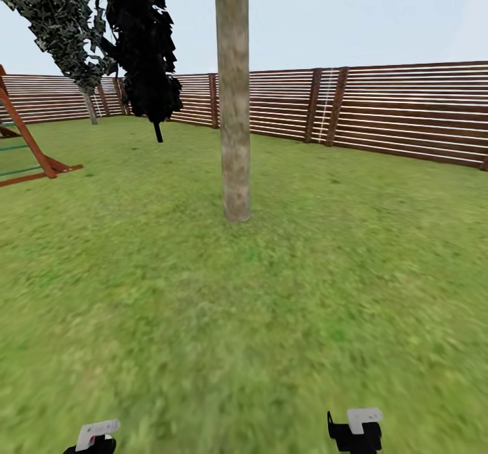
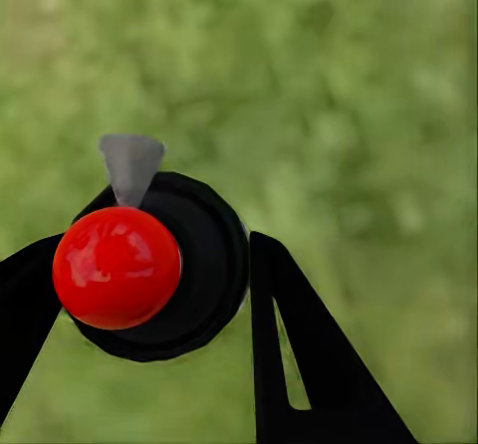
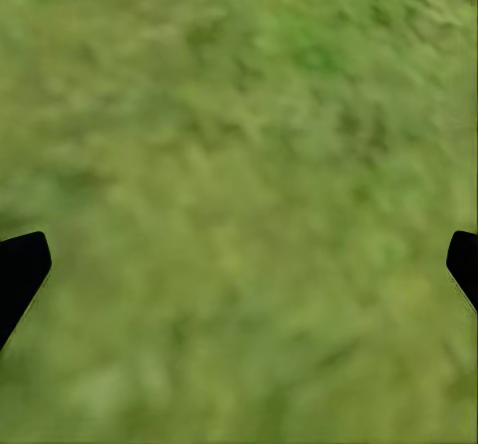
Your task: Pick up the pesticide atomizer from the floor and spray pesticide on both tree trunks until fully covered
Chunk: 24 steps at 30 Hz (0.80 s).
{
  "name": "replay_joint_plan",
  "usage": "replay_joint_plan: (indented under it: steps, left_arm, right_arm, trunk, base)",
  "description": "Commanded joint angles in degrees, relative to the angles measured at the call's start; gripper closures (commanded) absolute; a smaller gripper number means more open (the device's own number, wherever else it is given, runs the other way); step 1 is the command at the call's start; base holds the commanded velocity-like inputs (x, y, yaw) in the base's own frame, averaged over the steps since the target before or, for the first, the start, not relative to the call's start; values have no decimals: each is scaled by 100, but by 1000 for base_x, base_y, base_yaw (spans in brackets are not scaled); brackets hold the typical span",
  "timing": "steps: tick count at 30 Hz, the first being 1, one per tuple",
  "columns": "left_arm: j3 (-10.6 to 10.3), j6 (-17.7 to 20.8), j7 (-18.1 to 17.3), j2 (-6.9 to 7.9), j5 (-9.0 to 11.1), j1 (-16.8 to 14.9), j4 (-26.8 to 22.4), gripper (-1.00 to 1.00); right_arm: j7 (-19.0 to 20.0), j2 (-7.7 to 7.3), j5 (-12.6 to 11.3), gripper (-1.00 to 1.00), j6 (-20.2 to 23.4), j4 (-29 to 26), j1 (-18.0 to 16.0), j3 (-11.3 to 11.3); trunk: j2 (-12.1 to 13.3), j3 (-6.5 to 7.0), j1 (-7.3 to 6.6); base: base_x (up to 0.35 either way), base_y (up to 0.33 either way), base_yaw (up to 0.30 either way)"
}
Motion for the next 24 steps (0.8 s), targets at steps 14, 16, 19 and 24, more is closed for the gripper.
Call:
replay_joint_plan:
  steps: [14, 16, 19, 24]
  left_arm:
    - [41, -7, -60, 1, 52, -4, 7, 100]
    - [41, -7, -60, 1, 53, -4, 7, 100]
    - [41, -7, -60, 1, 53, -4, 7, 100]
    - [41, -7, -60, 1, 52, -3, 7, 100]
  right_arm:
    - [-31, 0, 61, -100, -17, 9, -5, -28]
    - [-30, 0, 61, -100, -17, 9, -5, -28]
    - [-31, 0, 61, -100, -17, 9, -5, -28]
    - [-31, 0, 61, -100, -17, 9, -5, -28]
  trunk:
    - [-2, -5, 3]
    - [-2, -5, 3]
    - [-2, -5, 3]
    - [-2, -5, 3]
  base:
    - [340, 0, 0]
    - [340, 0, 0]
    - [340, 0, 0]
    - [340, 0, 0]
